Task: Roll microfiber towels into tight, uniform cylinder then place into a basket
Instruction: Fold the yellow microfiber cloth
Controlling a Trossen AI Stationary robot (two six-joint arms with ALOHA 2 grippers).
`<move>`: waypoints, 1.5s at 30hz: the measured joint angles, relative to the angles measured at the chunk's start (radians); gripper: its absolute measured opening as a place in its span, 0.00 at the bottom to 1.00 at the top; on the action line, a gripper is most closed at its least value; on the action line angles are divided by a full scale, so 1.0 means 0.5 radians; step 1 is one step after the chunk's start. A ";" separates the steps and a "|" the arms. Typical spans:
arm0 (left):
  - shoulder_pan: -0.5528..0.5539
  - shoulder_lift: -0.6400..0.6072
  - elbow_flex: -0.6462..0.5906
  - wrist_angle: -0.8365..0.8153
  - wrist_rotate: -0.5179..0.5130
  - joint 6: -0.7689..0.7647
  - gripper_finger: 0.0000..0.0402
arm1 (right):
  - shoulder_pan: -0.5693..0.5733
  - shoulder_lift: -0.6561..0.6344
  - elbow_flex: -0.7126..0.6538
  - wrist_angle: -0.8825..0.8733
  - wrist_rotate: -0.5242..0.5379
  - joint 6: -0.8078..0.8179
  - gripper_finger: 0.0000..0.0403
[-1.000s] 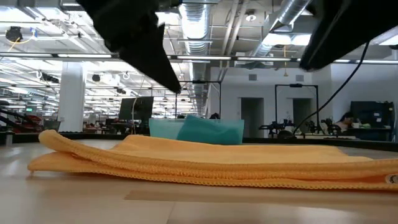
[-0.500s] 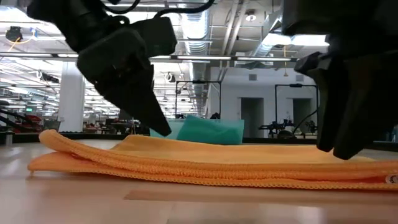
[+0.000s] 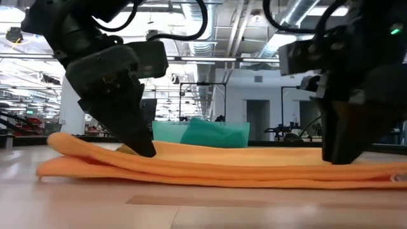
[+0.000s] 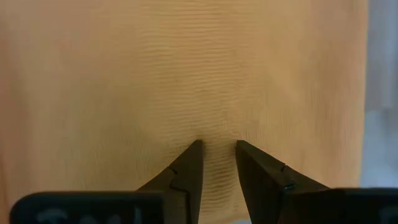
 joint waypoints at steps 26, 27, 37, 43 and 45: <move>0.018 -0.034 0.086 0.178 0.023 0.464 0.39 | -0.189 -0.281 0.007 -0.289 0.676 -0.116 0.29; 0.024 -0.034 0.085 0.173 -0.009 0.473 0.39 | -0.137 -0.309 0.007 -0.259 0.673 -0.107 0.29; 0.074 -0.034 0.011 0.060 -0.021 0.222 0.39 | 0.073 -0.357 0.003 0.039 0.364 -0.124 0.29; 0.079 -0.034 -0.029 0.059 -0.020 0.165 0.39 | -0.053 -0.348 -0.113 0.341 0.177 -0.241 0.29; 0.083 -0.034 -0.029 0.065 -0.020 0.188 0.39 | -0.113 -0.344 -0.178 0.443 0.030 -0.263 0.29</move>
